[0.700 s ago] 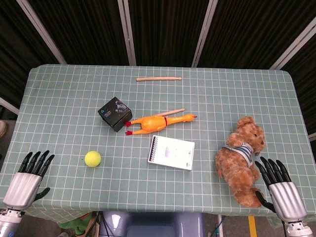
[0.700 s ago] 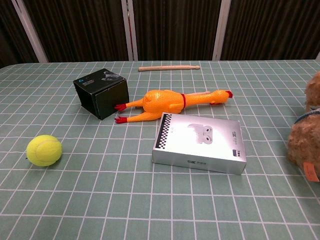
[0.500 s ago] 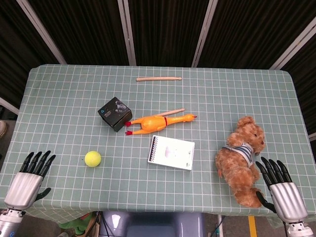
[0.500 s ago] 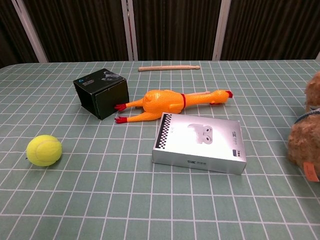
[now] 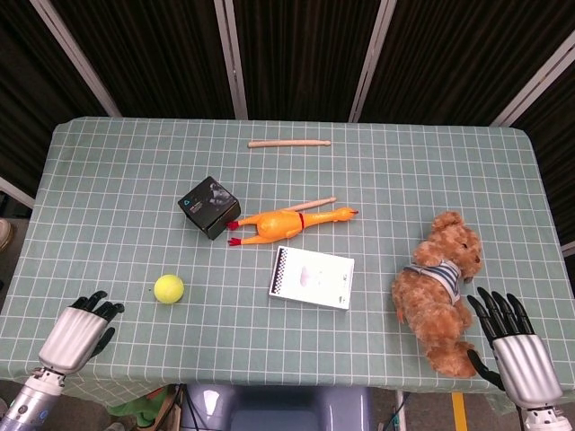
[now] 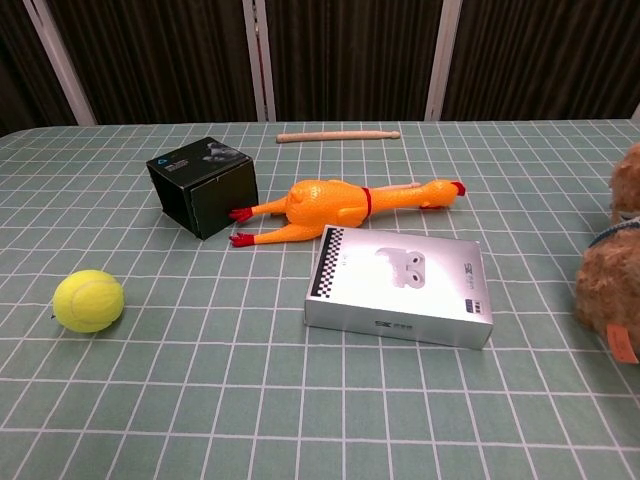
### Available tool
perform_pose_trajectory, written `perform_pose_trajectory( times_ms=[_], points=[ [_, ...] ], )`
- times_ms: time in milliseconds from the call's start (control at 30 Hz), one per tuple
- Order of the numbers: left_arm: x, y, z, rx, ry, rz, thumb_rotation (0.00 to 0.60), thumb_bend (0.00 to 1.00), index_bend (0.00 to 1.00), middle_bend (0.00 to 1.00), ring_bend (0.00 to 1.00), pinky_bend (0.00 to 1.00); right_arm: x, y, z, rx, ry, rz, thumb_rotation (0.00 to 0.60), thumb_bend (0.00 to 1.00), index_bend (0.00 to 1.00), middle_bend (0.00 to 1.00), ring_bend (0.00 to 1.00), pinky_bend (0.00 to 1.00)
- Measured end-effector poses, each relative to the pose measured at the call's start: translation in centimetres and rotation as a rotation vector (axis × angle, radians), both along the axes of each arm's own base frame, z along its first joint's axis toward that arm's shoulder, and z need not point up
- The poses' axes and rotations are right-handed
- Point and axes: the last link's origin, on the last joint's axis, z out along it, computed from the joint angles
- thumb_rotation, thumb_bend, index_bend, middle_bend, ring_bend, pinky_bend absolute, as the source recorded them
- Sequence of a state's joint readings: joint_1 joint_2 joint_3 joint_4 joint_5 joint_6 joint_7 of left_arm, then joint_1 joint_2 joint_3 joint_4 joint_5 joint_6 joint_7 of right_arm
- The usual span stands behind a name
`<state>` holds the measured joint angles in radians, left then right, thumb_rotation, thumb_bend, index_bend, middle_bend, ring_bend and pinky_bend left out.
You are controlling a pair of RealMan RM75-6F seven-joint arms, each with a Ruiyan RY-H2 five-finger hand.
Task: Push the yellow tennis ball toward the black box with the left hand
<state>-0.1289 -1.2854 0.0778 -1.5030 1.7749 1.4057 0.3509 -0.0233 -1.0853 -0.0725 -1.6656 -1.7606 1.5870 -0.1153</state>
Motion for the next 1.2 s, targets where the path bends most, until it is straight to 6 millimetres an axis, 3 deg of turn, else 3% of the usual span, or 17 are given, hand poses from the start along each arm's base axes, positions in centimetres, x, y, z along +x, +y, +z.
perform_pose_trajectory(
  times_ms=[167,433,600,900,1200],
  points=[
    [-0.3,0.0,-1.7,-0.061,0.020,0.025,0.600,0.32,0.51,0.69,0.40,0.60,-0.1,0.0,0.2,0.000,-0.009,-0.002,0.600,0.34,0.00,0.00,0.00,0.00],
    [-0.8,0.6,-5.1,-0.205,0.063,0.110,0.600,0.32,0.51,0.70,0.41,0.64,-0.1,0.0,0.5,0.006,-0.024,0.007,0.600,0.34,0.00,0.00,0.00,0.00],
    [0.3,1.7,-6.6,-0.241,0.045,0.106,0.600,0.32,0.48,0.71,0.43,0.68,-0.1,-0.3,0.6,0.006,-0.027,0.007,0.600,0.34,0.00,0.00,0.00,0.00],
    [2.0,2.9,-7.8,-0.256,0.030,0.069,0.600,0.32,0.49,0.74,0.45,0.69,-0.1,-0.3,0.7,0.000,-0.033,0.007,0.600,0.34,0.00,0.00,0.00,0.00],
    [2.4,3.7,-8.3,-0.255,0.028,0.070,0.600,0.32,0.46,0.71,0.45,0.69,0.0,-0.3,1.0,-0.005,-0.039,0.010,0.600,0.34,0.00,0.00,0.00,0.00]
  ],
)
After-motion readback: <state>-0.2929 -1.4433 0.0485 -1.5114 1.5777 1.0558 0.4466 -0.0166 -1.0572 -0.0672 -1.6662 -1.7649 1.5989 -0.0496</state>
